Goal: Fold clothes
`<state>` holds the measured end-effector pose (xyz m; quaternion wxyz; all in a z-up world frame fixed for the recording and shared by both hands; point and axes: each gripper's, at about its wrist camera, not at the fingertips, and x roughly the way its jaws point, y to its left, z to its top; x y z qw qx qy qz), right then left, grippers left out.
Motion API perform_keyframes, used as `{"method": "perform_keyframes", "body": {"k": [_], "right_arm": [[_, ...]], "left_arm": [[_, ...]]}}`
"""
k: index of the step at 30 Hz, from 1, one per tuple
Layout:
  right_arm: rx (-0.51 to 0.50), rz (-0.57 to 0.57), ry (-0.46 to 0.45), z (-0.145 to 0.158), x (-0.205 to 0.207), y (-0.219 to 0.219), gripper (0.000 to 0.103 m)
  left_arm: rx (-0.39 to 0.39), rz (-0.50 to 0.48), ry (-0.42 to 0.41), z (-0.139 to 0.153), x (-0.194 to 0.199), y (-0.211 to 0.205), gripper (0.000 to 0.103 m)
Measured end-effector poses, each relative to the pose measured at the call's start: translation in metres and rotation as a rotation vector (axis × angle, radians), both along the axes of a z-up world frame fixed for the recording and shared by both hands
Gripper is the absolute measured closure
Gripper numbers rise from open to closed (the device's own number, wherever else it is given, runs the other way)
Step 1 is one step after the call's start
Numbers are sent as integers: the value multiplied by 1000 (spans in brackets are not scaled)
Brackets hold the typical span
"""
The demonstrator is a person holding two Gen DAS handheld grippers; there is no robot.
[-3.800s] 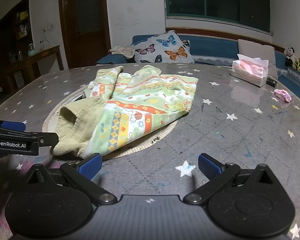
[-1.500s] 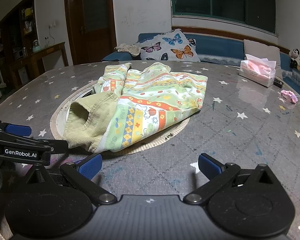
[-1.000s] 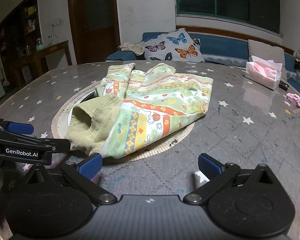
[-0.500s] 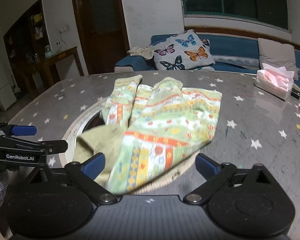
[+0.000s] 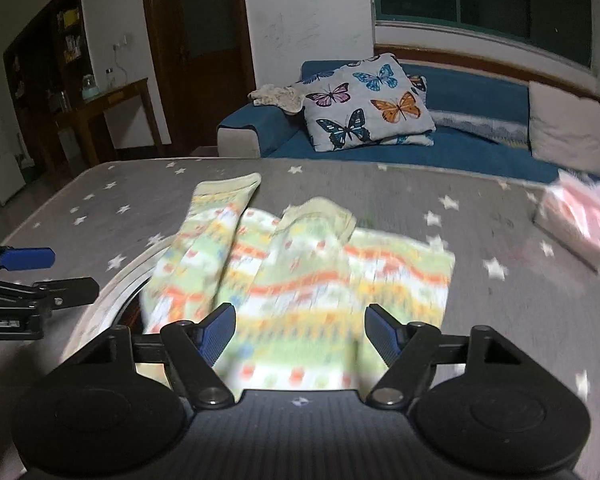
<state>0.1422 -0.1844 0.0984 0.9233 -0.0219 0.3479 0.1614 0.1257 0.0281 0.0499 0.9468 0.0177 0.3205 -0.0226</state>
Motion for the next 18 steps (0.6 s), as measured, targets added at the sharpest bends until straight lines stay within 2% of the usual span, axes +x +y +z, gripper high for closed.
{"method": "perform_keyframes", "body": {"k": [4, 9, 12, 14, 15, 17, 18], "right_arm": [[-11, 4, 22, -8, 36, 3, 36], [-15, 11, 52, -23, 69, 6, 40], [-4, 19, 75, -32, 83, 6, 44], [1, 24, 88, -37, 87, 6, 48], [5, 27, 95, -39, 89, 7, 53], [13, 35, 109, -44, 91, 6, 59], [13, 37, 110, -45, 90, 6, 63]], "left_arm": [[10, -26, -3, 1, 35, -9, 17], [11, -52, 33, -8, 82, -24, 17], [17, -74, 59, -16, 103, -32, 22], [21, -83, 90, -24, 115, -35, 31], [16, -87, 108, -28, 121, -36, 34], [9, -90, 144, -35, 128, -37, 55], [5, -91, 161, -39, 132, -38, 62]]}}
